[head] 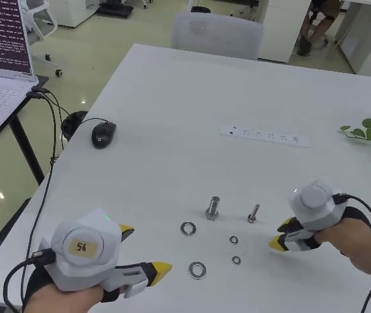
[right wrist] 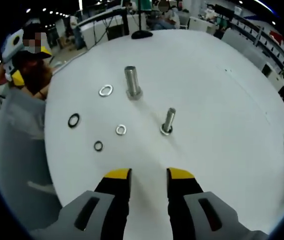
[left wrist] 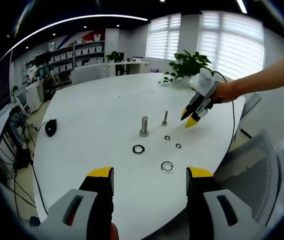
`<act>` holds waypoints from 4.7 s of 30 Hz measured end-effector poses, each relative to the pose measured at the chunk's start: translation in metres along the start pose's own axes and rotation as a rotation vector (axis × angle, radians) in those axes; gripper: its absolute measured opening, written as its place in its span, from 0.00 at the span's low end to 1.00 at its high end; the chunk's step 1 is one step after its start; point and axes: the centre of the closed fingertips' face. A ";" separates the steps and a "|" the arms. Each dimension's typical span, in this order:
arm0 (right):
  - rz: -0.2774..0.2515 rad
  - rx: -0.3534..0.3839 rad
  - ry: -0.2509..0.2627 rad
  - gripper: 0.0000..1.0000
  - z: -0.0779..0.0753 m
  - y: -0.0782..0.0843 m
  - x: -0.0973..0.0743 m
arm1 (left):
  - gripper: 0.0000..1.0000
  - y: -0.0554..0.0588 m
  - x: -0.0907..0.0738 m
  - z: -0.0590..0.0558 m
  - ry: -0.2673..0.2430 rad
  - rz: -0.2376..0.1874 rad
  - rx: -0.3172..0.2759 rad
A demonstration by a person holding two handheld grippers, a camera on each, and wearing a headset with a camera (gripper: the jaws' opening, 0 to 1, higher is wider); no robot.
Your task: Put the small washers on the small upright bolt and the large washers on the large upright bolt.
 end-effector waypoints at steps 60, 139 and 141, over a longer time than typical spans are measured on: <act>0.107 -0.380 -0.233 0.14 0.084 -0.009 0.047 | 0.57 0.004 0.003 -0.006 0.007 0.009 -0.004; -0.022 -0.227 -0.003 0.13 -0.023 -0.064 -0.007 | 0.57 0.006 0.003 -0.004 0.005 0.006 -0.007; -0.020 -0.235 -0.006 0.13 -0.025 -0.069 -0.005 | 0.57 0.005 0.002 -0.003 0.003 0.006 -0.007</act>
Point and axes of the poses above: the centre of the closed fingertips' face, and the gripper's own axes: x roughly forward along the fingers, z roughly to its left, y roughly out of its underside, and after that the axes turned 12 degrees about -z, right-handed
